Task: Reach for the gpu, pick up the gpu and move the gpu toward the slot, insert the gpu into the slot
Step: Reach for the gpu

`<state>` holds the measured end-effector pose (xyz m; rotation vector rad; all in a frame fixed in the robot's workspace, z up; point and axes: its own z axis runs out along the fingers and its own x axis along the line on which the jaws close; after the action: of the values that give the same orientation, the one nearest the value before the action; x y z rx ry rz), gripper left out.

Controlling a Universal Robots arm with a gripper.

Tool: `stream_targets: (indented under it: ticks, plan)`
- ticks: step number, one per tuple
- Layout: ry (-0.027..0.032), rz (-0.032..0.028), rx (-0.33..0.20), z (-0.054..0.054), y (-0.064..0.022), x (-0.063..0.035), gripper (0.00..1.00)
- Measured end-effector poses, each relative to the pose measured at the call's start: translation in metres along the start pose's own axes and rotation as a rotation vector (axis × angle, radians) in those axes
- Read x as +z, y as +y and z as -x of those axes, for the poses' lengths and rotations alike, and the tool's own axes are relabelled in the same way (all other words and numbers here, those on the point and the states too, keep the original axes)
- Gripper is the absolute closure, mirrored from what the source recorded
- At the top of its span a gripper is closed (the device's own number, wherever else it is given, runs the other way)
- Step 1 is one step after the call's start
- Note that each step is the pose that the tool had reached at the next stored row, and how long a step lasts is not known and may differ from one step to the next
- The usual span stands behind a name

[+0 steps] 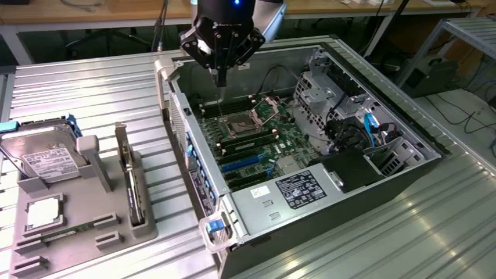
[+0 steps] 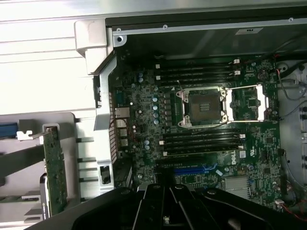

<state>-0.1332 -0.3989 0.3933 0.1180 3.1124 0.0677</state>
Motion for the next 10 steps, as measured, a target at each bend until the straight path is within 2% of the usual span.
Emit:
stream_targets:
  ticks: [10]
  plan:
    - [0.0002, -0.0001, 0.000, -0.0091, -0.0007, -0.0003, 0.89]
